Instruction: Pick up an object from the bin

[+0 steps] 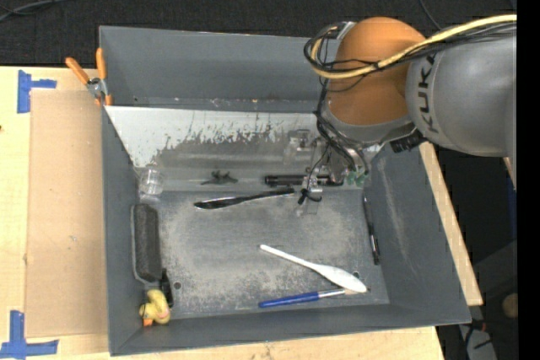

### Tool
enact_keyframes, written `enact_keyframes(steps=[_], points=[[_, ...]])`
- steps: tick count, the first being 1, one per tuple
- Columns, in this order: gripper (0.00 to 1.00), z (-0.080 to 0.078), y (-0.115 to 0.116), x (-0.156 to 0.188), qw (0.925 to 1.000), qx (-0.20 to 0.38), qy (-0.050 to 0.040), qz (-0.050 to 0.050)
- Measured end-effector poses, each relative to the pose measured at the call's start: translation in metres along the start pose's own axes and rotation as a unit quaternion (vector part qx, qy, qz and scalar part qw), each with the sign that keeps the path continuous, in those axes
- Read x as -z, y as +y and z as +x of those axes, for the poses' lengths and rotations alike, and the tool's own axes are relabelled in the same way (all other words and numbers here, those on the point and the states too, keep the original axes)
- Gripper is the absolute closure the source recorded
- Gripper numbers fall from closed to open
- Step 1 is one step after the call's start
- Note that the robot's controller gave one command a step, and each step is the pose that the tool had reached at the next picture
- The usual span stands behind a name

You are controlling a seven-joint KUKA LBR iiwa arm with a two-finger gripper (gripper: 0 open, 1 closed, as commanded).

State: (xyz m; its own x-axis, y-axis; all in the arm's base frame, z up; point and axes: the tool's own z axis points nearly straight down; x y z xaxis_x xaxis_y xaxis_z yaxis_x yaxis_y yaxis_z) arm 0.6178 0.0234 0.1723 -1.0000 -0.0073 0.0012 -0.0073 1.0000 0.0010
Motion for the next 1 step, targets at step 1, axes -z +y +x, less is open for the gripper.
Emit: enact_keyframes(steps=[1], points=[[0.0, -0.0046, 0.0067, -0.0854, 0.9988, 0.049, -0.0004, 0.0]])
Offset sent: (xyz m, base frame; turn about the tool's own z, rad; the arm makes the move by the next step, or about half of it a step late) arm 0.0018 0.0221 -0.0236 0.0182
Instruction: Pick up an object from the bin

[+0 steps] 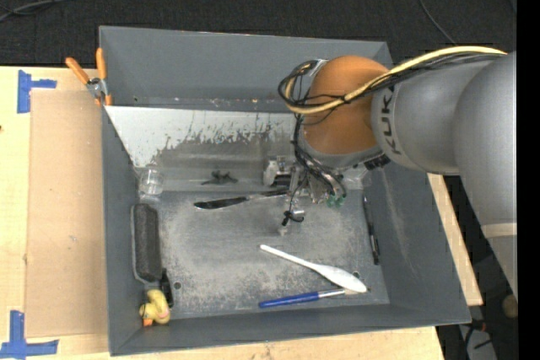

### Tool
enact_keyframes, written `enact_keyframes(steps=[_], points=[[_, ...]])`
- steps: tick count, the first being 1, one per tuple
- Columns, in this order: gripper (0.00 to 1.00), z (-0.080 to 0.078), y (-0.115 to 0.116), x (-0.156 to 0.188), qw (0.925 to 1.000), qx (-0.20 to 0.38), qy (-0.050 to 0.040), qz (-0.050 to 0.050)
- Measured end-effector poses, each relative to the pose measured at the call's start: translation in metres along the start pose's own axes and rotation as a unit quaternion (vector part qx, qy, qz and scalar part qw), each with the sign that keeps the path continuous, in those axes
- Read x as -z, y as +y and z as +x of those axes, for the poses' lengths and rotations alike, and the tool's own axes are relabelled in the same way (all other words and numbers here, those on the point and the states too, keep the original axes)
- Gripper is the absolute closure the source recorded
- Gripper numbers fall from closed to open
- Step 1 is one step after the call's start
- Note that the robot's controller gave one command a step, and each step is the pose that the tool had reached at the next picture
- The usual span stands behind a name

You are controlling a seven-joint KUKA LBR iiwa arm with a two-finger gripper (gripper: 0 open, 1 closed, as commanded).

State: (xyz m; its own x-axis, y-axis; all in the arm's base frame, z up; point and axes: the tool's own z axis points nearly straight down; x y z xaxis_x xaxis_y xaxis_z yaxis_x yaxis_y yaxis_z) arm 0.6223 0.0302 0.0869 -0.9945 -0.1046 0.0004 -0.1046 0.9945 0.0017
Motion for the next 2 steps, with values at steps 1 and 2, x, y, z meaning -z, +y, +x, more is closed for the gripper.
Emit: enact_keyframes(steps=[1, 2], points=[[0.0, 0.002, 0.01, 0.026, 0.9994, -0.035, -0.0011, 0.0], [0.0, 0.016, 0.052, 0.017, 0.9976, 0.069, 0.0008, 0.0]])
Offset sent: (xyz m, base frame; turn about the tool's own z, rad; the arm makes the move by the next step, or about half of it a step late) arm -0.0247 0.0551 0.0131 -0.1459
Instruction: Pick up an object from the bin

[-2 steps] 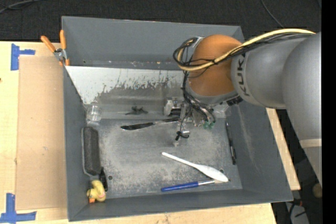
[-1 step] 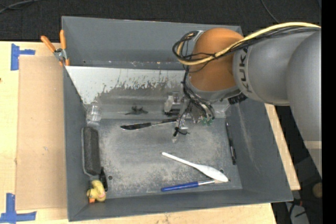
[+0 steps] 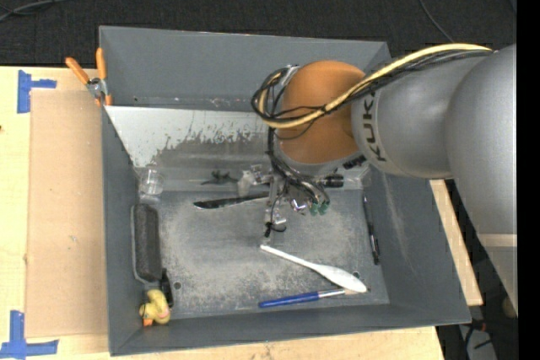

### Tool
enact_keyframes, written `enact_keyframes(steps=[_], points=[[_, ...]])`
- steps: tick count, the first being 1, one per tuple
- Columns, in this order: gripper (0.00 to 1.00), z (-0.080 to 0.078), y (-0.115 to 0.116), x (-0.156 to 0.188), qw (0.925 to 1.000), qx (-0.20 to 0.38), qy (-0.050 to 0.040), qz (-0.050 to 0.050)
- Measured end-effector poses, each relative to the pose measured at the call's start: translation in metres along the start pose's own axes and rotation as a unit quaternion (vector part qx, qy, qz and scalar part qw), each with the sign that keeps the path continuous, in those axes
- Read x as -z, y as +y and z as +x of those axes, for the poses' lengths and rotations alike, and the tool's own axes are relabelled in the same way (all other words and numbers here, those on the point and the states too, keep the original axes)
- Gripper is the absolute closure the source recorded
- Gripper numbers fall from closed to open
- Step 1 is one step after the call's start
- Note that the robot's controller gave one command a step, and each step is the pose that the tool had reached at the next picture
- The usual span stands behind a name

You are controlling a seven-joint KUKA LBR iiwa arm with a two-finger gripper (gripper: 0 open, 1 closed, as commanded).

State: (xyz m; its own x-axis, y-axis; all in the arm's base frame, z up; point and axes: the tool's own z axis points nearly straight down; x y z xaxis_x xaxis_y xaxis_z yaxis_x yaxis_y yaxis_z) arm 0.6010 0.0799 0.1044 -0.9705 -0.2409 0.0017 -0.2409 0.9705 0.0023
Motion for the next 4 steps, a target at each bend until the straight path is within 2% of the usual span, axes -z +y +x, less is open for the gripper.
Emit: enact_keyframes(steps=[1, 2, 4], points=[[0.0, -0.015, -0.012, -0.032, 0.9967, -0.081, -0.0053, 0.001], [1.0, -0.008, 0.015, -0.034, 1.0, 0.01, -0.001, -0.002], [1.0, -0.008, 0.015, -0.033, 1.0, 0.009, -0.0012, -0.002]])
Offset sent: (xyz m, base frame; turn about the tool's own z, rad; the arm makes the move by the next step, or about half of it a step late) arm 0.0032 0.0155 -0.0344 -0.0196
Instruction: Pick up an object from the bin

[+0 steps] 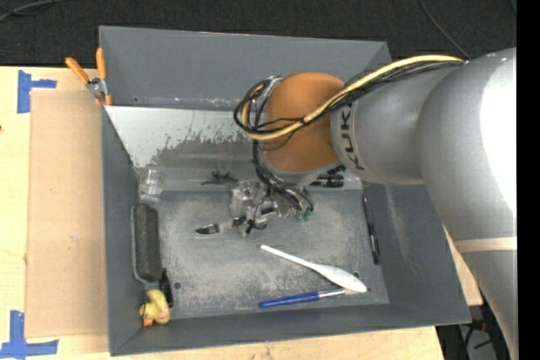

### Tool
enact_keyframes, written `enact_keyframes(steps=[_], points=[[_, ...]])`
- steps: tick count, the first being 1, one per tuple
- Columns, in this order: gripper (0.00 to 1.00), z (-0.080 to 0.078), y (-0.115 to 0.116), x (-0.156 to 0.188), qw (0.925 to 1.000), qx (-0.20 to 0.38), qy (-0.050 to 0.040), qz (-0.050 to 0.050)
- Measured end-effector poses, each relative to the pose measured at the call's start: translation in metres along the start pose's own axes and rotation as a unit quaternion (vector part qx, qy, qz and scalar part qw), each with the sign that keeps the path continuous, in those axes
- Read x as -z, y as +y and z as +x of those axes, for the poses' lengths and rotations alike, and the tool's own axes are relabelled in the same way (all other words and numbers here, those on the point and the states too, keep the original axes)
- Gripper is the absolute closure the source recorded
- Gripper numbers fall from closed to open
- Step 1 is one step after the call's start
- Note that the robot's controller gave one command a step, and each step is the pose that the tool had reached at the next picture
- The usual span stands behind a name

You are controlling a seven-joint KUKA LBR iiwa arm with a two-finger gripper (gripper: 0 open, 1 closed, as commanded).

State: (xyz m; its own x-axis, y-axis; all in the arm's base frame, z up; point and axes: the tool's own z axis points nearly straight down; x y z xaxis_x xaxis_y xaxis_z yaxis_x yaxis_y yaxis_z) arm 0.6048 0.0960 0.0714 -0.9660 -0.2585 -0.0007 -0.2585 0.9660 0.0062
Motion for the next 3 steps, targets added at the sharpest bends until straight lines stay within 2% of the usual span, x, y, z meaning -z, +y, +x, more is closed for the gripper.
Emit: enact_keyframes(steps=[1, 2, 3], points=[[1.0, 0.001, 0.0, 0.008, 1.0, 0.0, 0.0013, 0.0], [1.0, 0.003, 0.001, 0.041, 1.0, 0.0, 0.005, -0.001], [1.0, -0.001, 0.001, 0.069, 1.0, 0.0, -0.0014, 0.0]])
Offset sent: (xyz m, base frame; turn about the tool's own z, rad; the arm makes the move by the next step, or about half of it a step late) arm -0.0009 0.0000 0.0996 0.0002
